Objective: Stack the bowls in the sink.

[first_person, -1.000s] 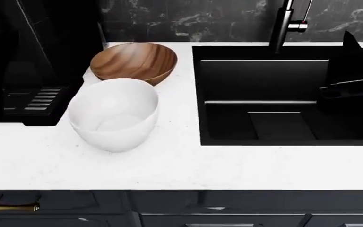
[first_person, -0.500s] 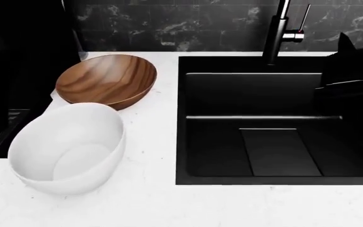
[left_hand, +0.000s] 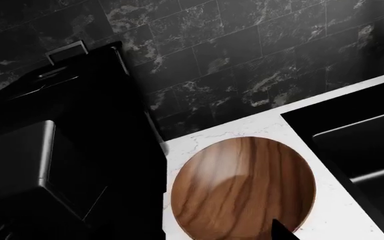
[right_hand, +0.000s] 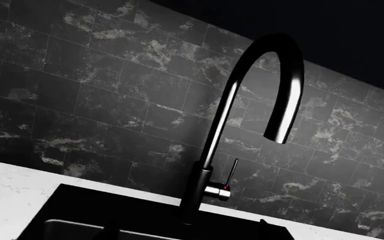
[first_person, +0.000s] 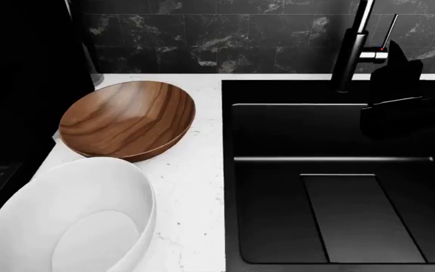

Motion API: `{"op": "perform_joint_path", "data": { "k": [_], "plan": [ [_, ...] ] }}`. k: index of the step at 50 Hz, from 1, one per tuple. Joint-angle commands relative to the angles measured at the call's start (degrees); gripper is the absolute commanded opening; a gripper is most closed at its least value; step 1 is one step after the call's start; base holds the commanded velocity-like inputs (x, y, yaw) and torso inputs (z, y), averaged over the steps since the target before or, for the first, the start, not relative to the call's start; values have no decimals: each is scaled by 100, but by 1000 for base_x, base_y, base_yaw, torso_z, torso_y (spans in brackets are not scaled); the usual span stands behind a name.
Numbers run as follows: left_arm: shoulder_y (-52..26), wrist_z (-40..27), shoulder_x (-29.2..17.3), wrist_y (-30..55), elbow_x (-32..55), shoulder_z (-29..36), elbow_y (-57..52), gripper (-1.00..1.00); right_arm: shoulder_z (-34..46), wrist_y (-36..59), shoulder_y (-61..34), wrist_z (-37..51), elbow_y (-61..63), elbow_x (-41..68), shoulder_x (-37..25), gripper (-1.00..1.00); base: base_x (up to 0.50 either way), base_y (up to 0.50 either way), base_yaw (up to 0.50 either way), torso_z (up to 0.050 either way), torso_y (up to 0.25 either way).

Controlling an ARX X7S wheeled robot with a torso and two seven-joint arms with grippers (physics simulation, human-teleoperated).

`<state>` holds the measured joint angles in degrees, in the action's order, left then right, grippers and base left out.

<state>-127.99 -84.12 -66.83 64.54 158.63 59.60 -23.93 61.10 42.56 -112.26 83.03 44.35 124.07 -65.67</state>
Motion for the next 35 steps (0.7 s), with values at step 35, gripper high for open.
{"op": "perform_joint_path", "data": {
  "k": [35],
  "plan": [
    [848,123,-778,-729,985,647,-361,100,108,-106,254,-104,77,-290,30,100,0,72,0,0,0]
  ]
}}
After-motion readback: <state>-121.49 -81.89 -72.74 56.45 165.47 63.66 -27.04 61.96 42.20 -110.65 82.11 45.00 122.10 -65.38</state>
